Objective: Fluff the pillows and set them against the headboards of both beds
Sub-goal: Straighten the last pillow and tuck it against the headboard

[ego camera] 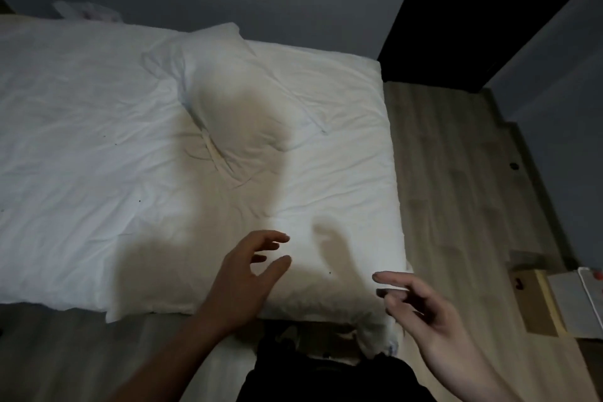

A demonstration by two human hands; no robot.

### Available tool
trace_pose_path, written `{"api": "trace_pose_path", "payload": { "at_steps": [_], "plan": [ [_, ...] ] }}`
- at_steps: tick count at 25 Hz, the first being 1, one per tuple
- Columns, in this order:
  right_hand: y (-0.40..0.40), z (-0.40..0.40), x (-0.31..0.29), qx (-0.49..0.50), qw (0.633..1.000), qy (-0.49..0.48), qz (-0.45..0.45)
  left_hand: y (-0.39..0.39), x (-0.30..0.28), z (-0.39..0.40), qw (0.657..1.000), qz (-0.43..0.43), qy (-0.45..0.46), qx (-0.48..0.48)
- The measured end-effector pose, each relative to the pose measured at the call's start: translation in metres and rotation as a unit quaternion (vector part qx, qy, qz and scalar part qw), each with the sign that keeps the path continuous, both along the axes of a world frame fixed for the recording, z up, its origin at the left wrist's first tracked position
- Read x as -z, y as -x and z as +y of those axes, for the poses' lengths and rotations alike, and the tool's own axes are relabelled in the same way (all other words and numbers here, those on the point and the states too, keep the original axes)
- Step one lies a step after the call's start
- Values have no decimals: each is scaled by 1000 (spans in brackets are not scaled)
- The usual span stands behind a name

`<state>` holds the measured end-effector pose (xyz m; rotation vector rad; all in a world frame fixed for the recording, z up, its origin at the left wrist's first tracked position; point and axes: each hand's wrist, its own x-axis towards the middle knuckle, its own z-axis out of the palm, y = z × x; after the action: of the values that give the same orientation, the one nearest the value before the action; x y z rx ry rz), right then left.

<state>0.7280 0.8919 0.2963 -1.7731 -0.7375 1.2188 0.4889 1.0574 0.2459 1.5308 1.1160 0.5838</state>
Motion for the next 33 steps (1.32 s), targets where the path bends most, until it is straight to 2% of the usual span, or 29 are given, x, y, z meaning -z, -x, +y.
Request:
{"api": "trace_pose_path", "payload": {
  "at_steps": [7, 12, 16, 20, 23, 28, 33],
  "plan": [
    [-82, 75, 5, -149, 989, 7, -25, -37, 23, -20, 989, 29, 40, -136],
    [-171, 118, 31, -263, 965, -1, -16, -112, 41, -54, 960, 44, 55, -271],
    [-297, 133, 47, -323, 946, -27, -17, -245, 32, -65, 936, 75, 61, -338],
    [-438, 135, 38, -314, 948, -37, -32, -388, 2, -48, 943, 62, 52, -322],
    [-511, 147, 29, -294, 954, -46, -29, -455, -15, -33, 952, 52, 34, -298],
    [-543, 184, 30, -324, 944, -56, -2, -485, -22, -24, 937, 67, 31, -341],
    [-535, 249, 19, -414, 908, -51, 30, -488, -16, -17, 902, 84, 53, -420]
  ]
}}
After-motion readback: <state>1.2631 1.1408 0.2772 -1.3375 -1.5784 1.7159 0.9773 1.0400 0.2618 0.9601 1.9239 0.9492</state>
